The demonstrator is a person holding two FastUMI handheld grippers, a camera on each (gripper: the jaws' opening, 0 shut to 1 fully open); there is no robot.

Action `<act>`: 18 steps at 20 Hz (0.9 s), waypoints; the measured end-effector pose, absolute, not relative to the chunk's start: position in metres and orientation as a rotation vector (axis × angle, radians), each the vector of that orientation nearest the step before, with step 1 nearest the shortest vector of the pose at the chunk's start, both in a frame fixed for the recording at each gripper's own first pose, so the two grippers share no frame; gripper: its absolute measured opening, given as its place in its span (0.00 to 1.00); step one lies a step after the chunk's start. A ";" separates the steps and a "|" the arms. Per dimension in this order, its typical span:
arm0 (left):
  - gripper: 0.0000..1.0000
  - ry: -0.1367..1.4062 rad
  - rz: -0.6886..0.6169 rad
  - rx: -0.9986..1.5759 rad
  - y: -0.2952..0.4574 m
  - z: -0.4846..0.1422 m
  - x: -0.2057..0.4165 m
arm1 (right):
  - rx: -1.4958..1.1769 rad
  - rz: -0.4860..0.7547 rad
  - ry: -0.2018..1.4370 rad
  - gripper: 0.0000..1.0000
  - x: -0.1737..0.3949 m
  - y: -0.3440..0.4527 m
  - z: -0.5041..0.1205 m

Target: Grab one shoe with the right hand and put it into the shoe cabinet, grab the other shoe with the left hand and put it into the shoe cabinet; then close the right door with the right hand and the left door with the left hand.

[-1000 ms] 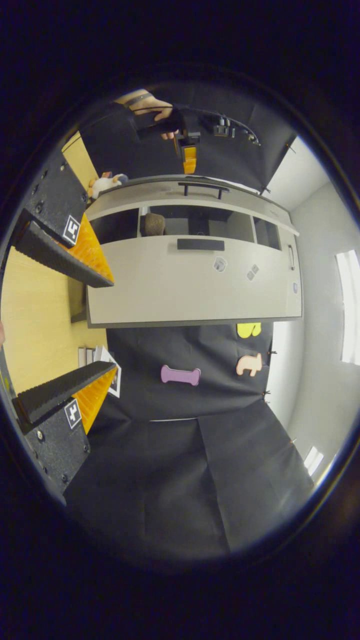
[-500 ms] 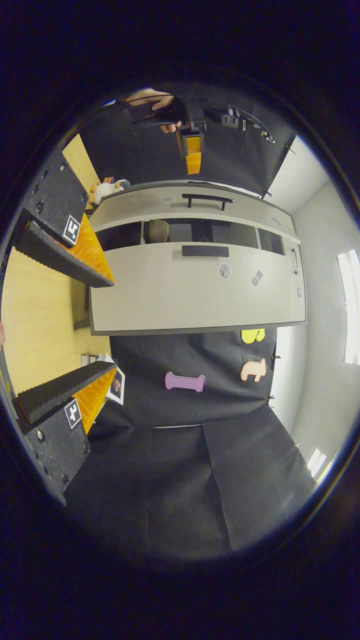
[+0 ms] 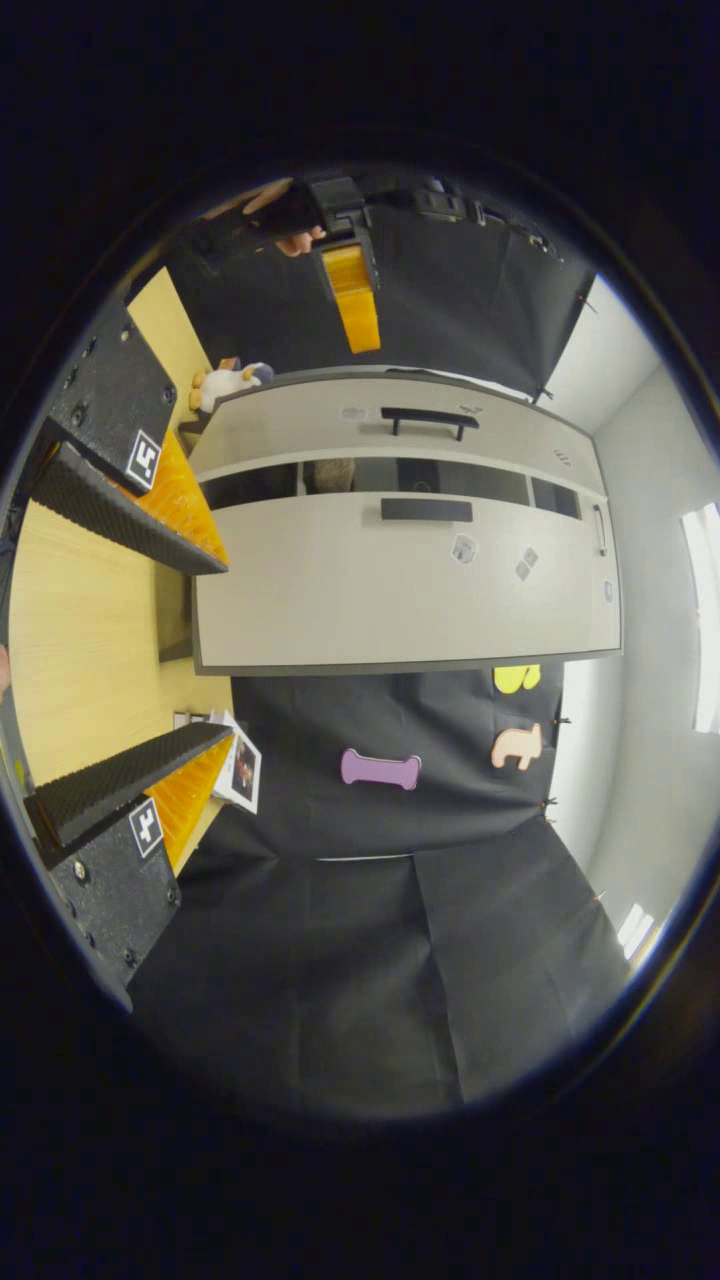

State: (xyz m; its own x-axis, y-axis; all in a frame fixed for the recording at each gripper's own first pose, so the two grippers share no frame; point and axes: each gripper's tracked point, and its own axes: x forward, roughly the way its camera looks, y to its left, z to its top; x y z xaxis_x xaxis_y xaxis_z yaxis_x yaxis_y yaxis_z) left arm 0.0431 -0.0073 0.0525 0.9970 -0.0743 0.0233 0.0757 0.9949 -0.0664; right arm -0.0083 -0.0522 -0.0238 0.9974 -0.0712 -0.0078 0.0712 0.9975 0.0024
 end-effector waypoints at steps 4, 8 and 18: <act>0.95 0.009 -0.081 -0.070 -0.022 0.032 0.021 | 0.005 -0.067 0.023 0.97 -0.010 -0.050 -0.033; 0.99 0.047 -0.080 -0.104 -0.031 0.012 0.002 | 0.007 -0.065 0.039 0.95 -0.011 -0.050 -0.038; 0.95 0.123 0.010 -0.112 -0.014 -0.028 -0.028 | 0.010 -0.060 0.054 0.97 -0.010 -0.042 -0.045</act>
